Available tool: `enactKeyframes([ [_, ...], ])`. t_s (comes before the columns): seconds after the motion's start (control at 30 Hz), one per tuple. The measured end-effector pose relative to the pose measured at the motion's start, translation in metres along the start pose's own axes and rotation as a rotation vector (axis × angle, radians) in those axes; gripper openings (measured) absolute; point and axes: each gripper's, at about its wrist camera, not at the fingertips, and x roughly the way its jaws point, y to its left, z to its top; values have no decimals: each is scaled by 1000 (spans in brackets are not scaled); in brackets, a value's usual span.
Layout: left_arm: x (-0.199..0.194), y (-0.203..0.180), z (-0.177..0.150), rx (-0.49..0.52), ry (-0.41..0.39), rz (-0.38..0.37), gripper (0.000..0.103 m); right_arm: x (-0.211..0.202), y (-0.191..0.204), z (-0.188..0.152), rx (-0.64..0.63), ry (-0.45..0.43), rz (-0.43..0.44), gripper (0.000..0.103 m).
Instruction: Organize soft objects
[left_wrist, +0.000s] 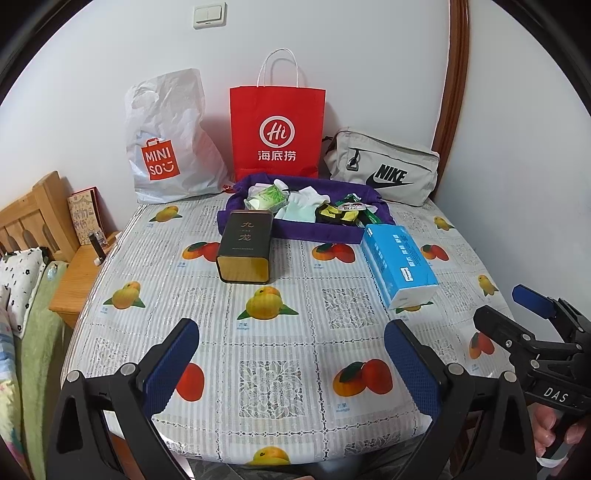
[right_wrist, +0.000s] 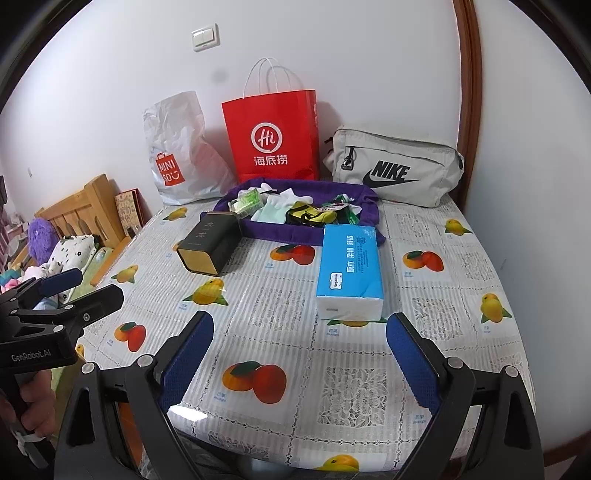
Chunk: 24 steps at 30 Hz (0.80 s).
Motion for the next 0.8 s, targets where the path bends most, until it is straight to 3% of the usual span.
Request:
enactKeyframes([
  [0.8, -2, 2, -2, -2, -4, 1, 101, 1, 5, 0, -4, 0, -6, 94],
])
